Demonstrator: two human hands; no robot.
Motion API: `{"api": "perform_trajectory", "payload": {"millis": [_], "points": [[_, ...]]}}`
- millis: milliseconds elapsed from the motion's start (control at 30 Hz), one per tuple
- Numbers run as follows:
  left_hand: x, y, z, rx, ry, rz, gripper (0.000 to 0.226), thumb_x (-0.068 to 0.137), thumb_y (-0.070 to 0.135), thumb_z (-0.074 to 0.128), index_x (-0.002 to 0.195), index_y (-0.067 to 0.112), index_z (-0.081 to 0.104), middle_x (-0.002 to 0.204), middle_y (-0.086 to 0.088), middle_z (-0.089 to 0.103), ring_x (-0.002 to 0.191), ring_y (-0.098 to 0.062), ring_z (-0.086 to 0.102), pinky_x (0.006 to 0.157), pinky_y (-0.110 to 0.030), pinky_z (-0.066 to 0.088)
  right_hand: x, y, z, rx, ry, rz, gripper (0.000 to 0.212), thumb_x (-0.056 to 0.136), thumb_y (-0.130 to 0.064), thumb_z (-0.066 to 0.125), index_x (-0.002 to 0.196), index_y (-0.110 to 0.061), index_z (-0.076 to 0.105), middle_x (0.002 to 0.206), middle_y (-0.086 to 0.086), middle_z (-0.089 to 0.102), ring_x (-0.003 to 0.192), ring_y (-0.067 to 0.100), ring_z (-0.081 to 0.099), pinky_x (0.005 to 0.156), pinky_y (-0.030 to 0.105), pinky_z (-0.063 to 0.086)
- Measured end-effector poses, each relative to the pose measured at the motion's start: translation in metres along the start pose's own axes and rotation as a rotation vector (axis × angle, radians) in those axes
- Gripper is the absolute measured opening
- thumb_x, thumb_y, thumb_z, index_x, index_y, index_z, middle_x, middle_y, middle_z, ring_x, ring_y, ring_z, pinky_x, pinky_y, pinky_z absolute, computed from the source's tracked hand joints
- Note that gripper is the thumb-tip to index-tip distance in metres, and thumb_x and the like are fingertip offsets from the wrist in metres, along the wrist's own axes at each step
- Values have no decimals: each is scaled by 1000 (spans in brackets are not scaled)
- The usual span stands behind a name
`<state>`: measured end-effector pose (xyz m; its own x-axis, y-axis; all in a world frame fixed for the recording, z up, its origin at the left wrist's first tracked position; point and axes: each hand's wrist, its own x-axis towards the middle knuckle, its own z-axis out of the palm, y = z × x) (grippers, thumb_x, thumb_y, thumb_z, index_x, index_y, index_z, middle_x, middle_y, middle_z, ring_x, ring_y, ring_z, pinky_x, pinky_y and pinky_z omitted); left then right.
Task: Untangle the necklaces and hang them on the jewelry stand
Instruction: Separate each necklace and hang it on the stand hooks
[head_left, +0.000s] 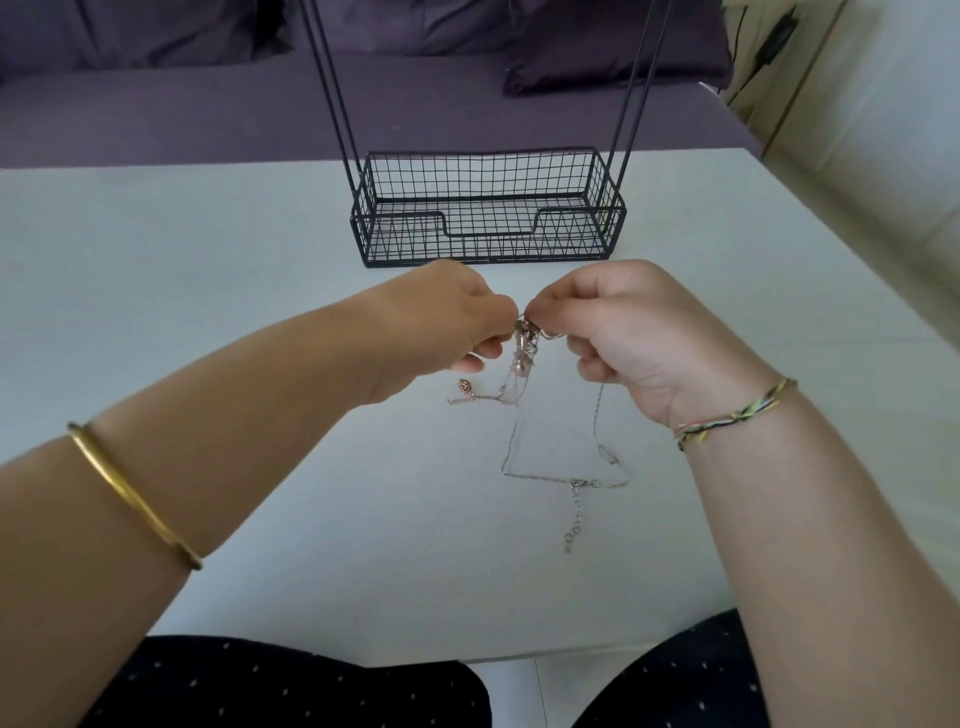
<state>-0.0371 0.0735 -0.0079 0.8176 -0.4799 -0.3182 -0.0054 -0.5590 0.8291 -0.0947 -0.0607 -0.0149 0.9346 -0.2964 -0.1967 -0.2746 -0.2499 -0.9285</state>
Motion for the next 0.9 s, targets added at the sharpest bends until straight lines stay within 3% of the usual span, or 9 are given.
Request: {"api": "perform_trajectory", "payload": {"millis": [100, 267, 500, 667, 767, 900], "points": [[-3, 4, -5, 79, -2, 36, 18, 93, 15, 50, 77, 10, 57, 87, -6, 65, 86, -20, 62, 90, -35, 52, 0, 1, -1, 1, -56, 15, 17, 86, -10, 63, 70, -12, 59, 74, 11, 50, 54, 15, 36, 46, 22, 31], [-6, 5, -5, 172, 34, 117, 10, 89, 12, 52, 85, 4, 55, 81, -7, 67, 79, -19, 64, 92, -51, 50, 0, 2, -3, -83, -161, 8, 14, 84, -9, 63, 71, -5, 62, 78, 15, 48, 53, 16, 31, 46, 24, 25], [-3, 7, -8, 30, -32, 97, 11, 87, 4, 59, 87, 12, 52, 76, -7, 62, 67, -12, 60, 77, -29, 56, 2, 2, -5, 1, -76, 13, 16, 85, -7, 61, 70, -9, 61, 77, 14, 50, 54, 15, 35, 44, 21, 29], [-5, 9, -8, 38, -76, 74, 13, 86, 0, 55, 90, 12, 54, 77, -4, 57, 68, -13, 56, 77, -29, 54, 0, 0, -2, 9, -101, 1, 19, 91, -12, 58, 72, -10, 57, 71, 9, 48, 54, 15, 36, 44, 20, 29], [-3, 9, -8, -161, -57, 23, 17, 87, -3, 49, 87, 13, 53, 78, -3, 55, 68, -13, 51, 70, -27, 52, -3, 0, -2, -54, -165, -8, 19, 91, -12, 56, 73, -7, 56, 70, 9, 46, 53, 14, 35, 44, 20, 29], [-2, 9, -4, -454, -101, -127, 23, 87, -4, 39, 76, 14, 47, 63, -3, 51, 59, -15, 49, 67, -28, 50, -3, -1, -1, -177, -225, -36, 16, 88, -9, 55, 72, -7, 56, 64, 8, 42, 57, 18, 34, 47, 24, 29]]}}
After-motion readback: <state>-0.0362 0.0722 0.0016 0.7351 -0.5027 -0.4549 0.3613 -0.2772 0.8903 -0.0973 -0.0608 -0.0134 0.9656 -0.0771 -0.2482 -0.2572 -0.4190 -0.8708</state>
